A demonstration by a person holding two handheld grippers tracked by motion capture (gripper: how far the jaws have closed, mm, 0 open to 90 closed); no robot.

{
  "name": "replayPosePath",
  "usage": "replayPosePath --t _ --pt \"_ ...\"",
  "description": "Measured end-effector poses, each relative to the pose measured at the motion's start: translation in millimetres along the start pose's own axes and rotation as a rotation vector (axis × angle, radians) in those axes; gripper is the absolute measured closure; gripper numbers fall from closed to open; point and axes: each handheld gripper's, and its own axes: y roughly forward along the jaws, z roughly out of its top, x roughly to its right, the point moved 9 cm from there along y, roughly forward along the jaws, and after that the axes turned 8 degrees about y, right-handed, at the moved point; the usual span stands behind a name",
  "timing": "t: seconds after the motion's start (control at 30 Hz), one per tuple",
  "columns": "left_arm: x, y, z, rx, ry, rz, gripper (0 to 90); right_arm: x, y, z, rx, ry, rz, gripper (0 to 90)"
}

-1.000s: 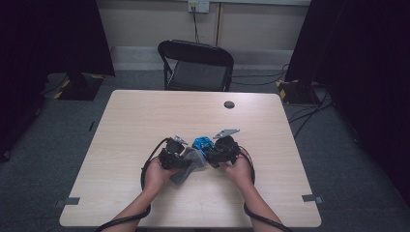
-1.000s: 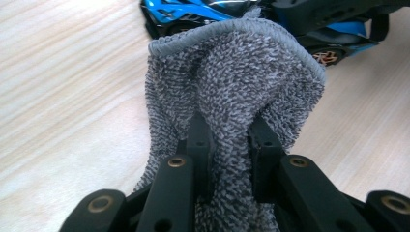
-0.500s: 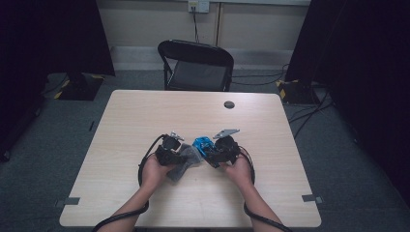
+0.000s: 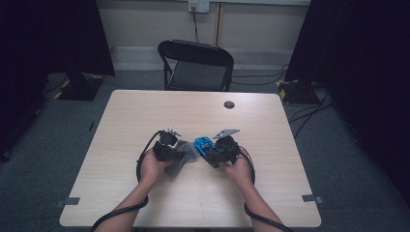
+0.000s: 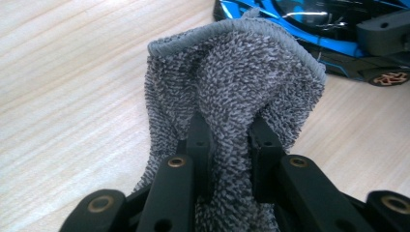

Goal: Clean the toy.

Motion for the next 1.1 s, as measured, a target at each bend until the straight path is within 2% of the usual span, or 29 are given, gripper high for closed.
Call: replayPosePath --t 0.83,0.87,0.97,1.1 --pt "-32.3 -1.4 2.1 0.002 -0.074 0.050 75.3 0.1 -0.3 -0.4 0.004 0.003 0.000 44.2" --pt "-32.7 -1.1 2.7 0.010 -0.091 0.052 75.3 0.0 -0.3 -0.4 0.004 0.003 0.000 44.3" --pt "-38.4 -2.0 2.1 0.011 -0.093 0.067 75.2 0.1 -0.2 -0.4 0.005 0.003 0.001 44.2" --pt "-46.6 -3.5 1.2 0.014 -0.121 0.080 75.2 0.0 -0.3 -0.5 0.005 0.003 0.000 44.2"
